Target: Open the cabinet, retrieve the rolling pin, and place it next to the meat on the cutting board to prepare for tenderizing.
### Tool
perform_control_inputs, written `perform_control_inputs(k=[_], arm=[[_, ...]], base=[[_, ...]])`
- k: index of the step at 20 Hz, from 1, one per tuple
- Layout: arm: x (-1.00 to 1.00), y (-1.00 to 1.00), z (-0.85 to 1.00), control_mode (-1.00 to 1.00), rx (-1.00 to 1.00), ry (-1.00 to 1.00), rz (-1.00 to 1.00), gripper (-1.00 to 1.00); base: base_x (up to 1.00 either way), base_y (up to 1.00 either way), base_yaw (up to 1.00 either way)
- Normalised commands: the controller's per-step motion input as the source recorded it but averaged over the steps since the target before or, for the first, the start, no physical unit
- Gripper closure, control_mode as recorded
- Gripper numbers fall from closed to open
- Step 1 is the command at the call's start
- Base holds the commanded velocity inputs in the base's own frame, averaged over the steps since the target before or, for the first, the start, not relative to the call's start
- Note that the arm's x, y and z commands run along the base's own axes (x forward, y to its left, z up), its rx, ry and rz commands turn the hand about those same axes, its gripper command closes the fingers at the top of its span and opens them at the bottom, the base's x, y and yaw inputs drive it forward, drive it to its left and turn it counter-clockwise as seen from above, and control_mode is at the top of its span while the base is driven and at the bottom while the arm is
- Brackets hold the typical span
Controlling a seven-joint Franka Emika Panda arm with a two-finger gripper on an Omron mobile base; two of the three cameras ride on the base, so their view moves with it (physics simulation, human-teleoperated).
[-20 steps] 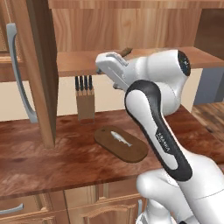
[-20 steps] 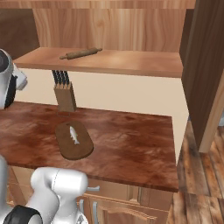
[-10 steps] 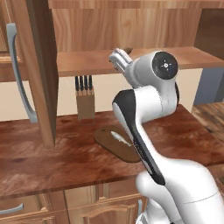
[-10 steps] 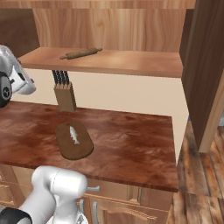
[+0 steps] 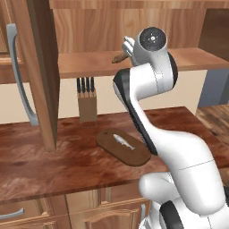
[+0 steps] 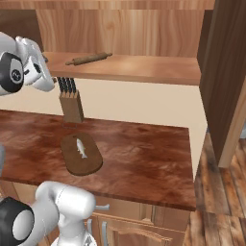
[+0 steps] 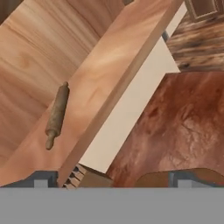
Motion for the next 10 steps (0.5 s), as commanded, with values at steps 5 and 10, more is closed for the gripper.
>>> perform_control_inputs(k=[5, 10], arm=[[0.09, -0.08, -0.01, -1.0, -0.03, 0.06, -0.02, -1.0], [0.18, -0.02, 0.0, -1.0, 0.0, 0.0, 0.01, -1.0]], base=[[0.0, 0.0, 0.0], [0.0, 0.0, 0.0]])
